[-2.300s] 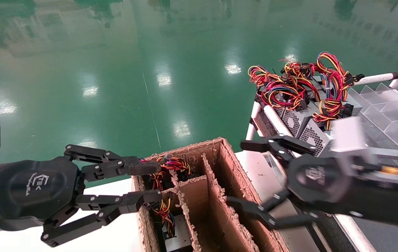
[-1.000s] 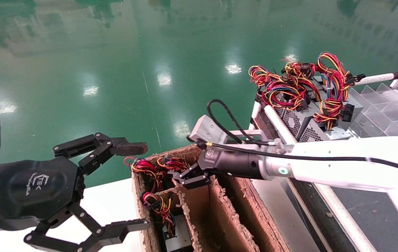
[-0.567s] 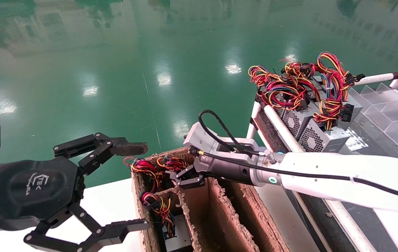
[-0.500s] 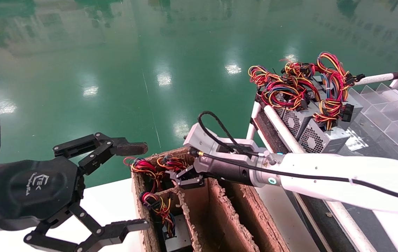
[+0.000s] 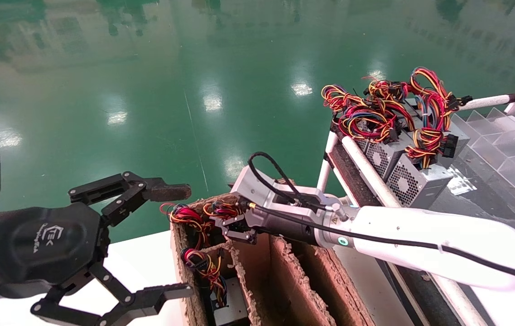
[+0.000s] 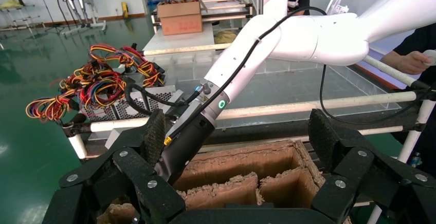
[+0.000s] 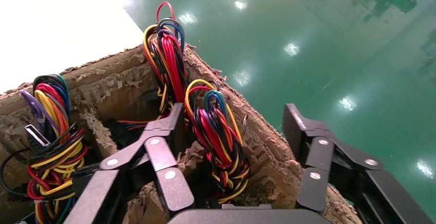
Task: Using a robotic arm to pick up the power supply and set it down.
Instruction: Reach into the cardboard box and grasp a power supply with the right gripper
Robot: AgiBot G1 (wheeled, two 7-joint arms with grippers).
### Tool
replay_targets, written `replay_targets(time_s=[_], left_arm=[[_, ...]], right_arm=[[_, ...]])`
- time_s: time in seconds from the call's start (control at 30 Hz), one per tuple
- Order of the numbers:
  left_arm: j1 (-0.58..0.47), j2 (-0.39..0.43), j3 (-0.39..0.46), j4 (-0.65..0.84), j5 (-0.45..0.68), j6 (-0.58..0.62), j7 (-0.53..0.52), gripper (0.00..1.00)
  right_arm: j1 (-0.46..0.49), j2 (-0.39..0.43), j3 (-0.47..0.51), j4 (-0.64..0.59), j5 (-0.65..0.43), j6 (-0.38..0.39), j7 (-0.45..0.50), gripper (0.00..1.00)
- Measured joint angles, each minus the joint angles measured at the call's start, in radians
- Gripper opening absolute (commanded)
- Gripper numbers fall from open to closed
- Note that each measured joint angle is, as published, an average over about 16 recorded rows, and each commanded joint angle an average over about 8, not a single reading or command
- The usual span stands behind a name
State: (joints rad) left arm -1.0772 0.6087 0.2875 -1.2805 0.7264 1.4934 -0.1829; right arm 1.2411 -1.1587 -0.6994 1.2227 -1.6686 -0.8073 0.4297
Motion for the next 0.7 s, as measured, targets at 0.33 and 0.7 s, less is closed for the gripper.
replay_targets(time_s=[0.33,0.7], left_arm=[[0.0,0.0,0.001,0.0,0.0,0.0,0.0,1.0],[0.0,-0.001,0.001,0.0,-0.001,-0.001,0.001,1.0]], right_arm=[[-0.018,-0.002,-0.004,0.005,-0.006,0.012,-0.012,0.0],[-0.037,0.001,0.004,0.009,0.002,0.035,-0.036,0.0]])
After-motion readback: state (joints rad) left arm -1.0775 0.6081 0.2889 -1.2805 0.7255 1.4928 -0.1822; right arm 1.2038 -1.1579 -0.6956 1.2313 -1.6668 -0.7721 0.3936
